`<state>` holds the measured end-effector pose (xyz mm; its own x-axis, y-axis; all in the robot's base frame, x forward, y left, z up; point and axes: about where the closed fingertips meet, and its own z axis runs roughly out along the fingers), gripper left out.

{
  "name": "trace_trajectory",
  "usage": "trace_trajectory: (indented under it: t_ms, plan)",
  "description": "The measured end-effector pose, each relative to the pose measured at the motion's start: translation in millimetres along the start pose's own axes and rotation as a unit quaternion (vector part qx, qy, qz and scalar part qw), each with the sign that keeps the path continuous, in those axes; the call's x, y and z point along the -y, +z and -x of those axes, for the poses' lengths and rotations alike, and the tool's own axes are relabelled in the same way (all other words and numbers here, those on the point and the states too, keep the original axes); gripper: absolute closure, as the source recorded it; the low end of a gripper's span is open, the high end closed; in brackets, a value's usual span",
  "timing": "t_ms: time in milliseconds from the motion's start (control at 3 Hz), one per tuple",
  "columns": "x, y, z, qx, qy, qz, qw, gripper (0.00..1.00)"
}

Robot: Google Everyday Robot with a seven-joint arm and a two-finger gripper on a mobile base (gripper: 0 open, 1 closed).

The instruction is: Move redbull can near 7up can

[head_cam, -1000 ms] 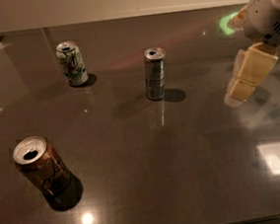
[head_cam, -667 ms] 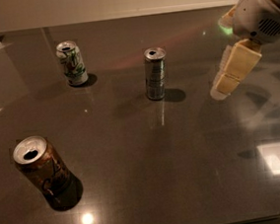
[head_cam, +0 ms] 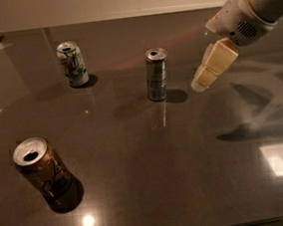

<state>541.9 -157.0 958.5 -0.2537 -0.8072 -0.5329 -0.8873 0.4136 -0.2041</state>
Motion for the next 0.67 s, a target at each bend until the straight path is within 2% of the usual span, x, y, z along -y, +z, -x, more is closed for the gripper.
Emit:
trace_trajectory:
  t_ms: [667]
  plan:
    - [13.3, 40.7, 19.6, 0.044, 0.018, 0.021, 0.9986, 0.00]
